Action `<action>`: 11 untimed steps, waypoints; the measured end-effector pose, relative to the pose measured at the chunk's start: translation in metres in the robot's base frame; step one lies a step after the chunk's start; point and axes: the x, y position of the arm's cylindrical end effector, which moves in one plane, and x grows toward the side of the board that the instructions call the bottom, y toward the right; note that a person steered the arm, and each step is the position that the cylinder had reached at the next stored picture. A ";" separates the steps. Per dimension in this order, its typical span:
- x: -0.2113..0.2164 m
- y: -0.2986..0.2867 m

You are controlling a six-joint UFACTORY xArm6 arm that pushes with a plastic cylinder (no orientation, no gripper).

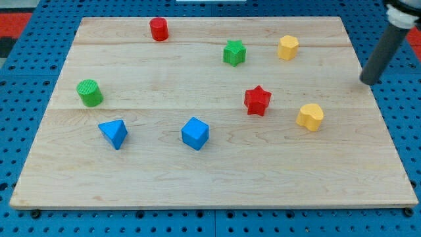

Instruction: Move the yellow heart right to the red star

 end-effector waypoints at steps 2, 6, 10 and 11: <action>0.101 0.009; 0.125 -0.099; 0.094 -0.102; 0.095 -0.107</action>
